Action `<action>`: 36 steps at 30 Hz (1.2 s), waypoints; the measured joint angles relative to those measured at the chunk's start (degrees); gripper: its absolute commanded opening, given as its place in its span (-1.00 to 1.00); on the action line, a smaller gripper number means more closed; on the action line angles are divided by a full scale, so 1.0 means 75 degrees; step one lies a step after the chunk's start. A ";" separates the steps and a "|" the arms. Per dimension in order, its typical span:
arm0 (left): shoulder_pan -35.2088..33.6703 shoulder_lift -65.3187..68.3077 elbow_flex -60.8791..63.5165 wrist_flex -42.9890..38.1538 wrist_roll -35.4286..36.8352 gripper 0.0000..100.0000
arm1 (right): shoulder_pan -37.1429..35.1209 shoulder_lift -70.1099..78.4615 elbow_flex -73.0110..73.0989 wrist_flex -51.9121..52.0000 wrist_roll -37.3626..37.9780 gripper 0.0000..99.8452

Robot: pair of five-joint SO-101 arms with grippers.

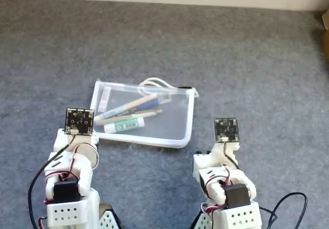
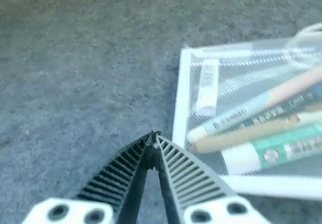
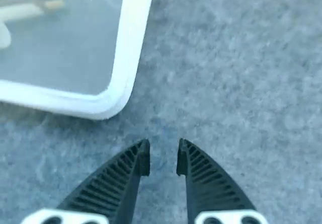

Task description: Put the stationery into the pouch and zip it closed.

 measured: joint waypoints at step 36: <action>0.1125 0.0000 0.0000 0.3001 0.0000 -0.99 | 0.0047 0.0000 0.0000 0.0258 0.0000 -0.82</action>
